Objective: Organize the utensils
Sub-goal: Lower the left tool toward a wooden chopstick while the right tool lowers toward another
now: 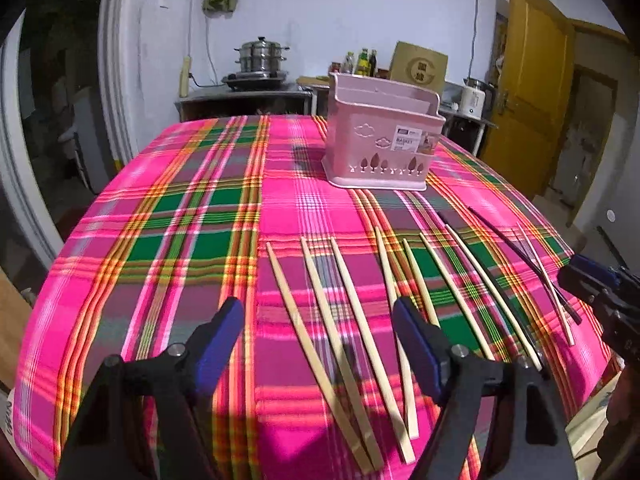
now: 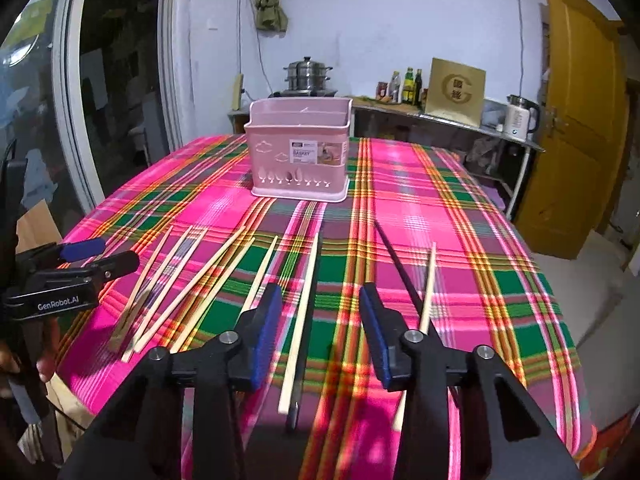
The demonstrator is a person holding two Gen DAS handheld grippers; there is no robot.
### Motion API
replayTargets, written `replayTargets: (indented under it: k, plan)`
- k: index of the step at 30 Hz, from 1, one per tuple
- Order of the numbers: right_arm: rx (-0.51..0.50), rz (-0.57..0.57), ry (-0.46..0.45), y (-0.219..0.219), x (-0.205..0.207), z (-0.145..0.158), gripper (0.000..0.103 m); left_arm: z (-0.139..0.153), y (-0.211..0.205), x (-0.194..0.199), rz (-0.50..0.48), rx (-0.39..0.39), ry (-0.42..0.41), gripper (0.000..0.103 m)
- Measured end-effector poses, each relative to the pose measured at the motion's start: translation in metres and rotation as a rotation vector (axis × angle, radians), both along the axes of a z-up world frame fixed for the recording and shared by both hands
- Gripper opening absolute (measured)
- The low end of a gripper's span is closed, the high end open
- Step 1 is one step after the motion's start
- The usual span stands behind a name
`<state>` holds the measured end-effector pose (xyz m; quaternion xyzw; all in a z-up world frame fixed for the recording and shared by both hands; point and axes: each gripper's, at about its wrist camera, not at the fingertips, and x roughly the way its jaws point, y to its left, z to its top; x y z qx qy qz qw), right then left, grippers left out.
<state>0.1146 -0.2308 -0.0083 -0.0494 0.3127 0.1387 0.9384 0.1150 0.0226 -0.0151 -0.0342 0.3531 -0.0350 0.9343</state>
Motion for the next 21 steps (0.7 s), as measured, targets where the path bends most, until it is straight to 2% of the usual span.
replayTargets:
  k: [3, 10, 13, 21]
  plan:
    - [-0.001, 0.005, 0.031, 0.002, 0.016, -0.002, 0.028, -0.003, 0.003, 0.016, 0.002, -0.007, 0.031, 0.072]
    - [-0.003, 0.025, 0.112, 0.005, 0.063, -0.005, 0.026, -0.017, 0.01, 0.051, -0.004, -0.032, 0.128, 0.057]
    - [-0.029, 0.022, 0.13, 0.006, 0.081, -0.009, 0.026, -0.024, 0.011, 0.06, -0.007, -0.035, 0.16, 0.054]
    - [-0.028, 0.05, 0.186, 0.011, 0.108, -0.019, 0.026, -0.028, 0.008, 0.074, -0.016, -0.011, 0.185, 0.045]
